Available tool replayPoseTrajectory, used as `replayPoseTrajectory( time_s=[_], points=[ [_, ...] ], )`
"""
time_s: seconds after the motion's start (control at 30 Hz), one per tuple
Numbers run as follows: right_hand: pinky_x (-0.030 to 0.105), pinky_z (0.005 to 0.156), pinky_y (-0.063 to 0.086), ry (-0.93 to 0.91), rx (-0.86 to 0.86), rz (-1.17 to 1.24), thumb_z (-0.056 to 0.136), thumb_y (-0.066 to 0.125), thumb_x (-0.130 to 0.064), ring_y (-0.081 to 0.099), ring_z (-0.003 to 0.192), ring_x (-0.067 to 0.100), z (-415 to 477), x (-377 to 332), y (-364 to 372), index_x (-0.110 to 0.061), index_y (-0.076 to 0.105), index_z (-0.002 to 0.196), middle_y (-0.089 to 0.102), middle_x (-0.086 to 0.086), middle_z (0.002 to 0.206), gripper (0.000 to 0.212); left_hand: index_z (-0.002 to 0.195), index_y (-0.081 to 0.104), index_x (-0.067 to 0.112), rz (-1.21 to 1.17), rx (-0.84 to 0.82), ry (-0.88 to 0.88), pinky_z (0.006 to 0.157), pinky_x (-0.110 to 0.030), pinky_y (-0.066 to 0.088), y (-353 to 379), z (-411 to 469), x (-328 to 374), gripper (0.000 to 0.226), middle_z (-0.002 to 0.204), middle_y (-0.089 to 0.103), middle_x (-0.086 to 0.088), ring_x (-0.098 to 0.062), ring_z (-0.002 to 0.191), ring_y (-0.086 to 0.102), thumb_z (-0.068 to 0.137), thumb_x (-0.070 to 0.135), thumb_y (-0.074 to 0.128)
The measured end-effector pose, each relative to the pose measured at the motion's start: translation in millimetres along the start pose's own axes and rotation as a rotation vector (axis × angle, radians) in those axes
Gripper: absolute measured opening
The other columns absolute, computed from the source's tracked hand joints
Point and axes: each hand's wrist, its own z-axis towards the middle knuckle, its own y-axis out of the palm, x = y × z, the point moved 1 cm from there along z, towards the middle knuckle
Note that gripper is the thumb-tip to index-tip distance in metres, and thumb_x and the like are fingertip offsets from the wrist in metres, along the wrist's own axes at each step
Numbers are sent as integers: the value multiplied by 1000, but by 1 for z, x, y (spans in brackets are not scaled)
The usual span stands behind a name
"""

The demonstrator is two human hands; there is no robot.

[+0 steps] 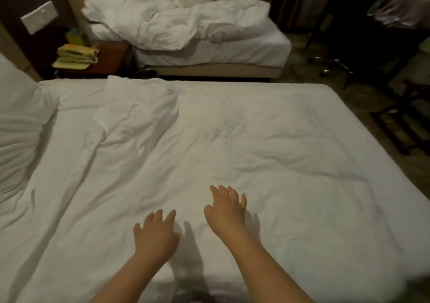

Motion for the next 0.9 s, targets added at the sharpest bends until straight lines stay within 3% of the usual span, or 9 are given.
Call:
replayPoseTrajectory(
  time_s=[0.17,0.5,0.67,0.9],
  points=[
    [48,117,-4,142,125,46,99,35,-28,7,147,21,-86,62,-1,-26,20,151,17,-3,159,54,151,10,33,38,116,176,114,-48,19,26,-40,46,64,159,13,-2,-24,145,15,94,31,39],
    [50,117,0,401,42,72,98,43,-32,10,146,20,-211,208,36,-29,19,150,18,-4,158,58,151,1,33,125,73,386,114,-50,20,112,-129,141,73,160,7,-6,-27,145,13,94,37,47],
    [48,118,-2,422,96,150,97,44,-30,5,147,20,-225,302,31,-30,15,152,12,-4,159,62,151,-3,35,177,97,478,115,-48,15,142,-150,243,74,160,1,-4,-24,146,9,94,42,44],
    [45,118,10,507,128,56,90,58,-36,7,146,25,-223,465,40,-30,3,152,4,-4,160,83,149,-11,35,366,110,671,114,-50,11,211,-148,385,87,159,-11,-6,-27,147,-1,90,44,53]
  ],
)
